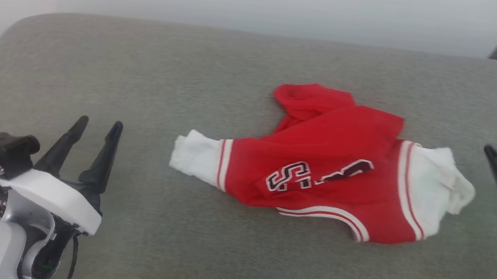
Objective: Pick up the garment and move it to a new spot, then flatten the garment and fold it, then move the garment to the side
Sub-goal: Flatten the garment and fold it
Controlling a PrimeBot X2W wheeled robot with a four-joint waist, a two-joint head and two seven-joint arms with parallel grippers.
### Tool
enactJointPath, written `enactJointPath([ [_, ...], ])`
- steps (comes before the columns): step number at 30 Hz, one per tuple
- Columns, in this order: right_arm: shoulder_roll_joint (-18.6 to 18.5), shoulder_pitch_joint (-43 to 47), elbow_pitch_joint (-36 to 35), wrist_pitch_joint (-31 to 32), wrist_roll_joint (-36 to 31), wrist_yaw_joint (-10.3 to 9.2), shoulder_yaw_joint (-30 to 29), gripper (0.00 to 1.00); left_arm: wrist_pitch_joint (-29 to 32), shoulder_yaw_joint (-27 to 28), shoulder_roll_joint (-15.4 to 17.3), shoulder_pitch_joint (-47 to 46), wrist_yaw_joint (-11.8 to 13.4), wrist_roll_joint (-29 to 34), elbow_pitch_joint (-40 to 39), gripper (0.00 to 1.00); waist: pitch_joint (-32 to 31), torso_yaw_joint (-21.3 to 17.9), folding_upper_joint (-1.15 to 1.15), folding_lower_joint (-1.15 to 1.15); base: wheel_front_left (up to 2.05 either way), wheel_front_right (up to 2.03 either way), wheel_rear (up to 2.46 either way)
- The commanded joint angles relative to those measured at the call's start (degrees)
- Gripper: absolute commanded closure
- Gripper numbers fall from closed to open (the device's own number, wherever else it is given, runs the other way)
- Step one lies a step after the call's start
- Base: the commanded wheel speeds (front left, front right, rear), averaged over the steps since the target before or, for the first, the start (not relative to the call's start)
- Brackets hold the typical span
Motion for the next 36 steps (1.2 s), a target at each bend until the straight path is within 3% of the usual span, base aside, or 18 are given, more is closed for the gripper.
enactJointPath([
  [1,0.7,1.0,-2.1,-2.3,-0.2,-0.06,-0.8,0.0,1.4,-0.3,0.4,-0.2,0.3,-0.8,-0.9,0.0,0.0,-2.1,-0.01,0.0,0.0,0.0,0.0],
  [8,4.0,4.7,-10.9,-13.2,-3.7,-0.04,-2.3,0.0,7.9,-0.6,3.0,0.3,1.5,-1.8,-3.8,0.0,1.2,-7.2,-0.01,0.0,0.0,0.0,0.0],
  [19,9.3,7.8,-14.5,-25.4,-9.1,-0.04,-3.7,0.0,18.0,-2.2,5.2,0.8,4.7,-2.5,-3.7,0.0,4.2,-12.9,-0.01,0.0,0.0,0.0,0.0],
  [25,11.4,8.5,-14.7,-28.0,-9.7,-0.04,-3.0,0.0,22.8,-3.5,6.6,-0.2,7.0,-1.0,-1.6,0.0,5.4,-14.4,-0.01,0.0,0.0,0.0,0.0],
  [32,11.8,7.8,-13.9,-28.3,-8.8,-0.04,-1.9,0.0,26.5,-4.6,7.0,-2.2,7.9,-1.1,1.0,0.0,6.3,-15.0,-0.01,0.0,0.0,0.0,0.0],
  [33,11.8,7.6,-13.9,-28.4,-8.7,-0.04,-1.8,0.0,27.3,-4.9,6.7,-2.6,7.6,-1.9,1.5,0.41,6.5,-15.1,-0.01,0.0,0.0,0.0,0.0],
  [34,11.7,7.4,-13.9,-28.5,-8.6,-0.04,-1.7,0.0,27.7,-4.9,6.8,-3.2,7.5,-2.0,1.7,1.0,6.7,-15.1,-0.01,0.0,0.0,0.0,0.0],
  [36,11.7,7.2,-13.6,-28.7,-8.2,-0.04,-1.6,0.0,29.1,-4.5,6.9,-4.2,7.9,-3.0,2.5,1.0,7.0,-15.2,-0.01,0.0,0.0,0.0,0.0],
])
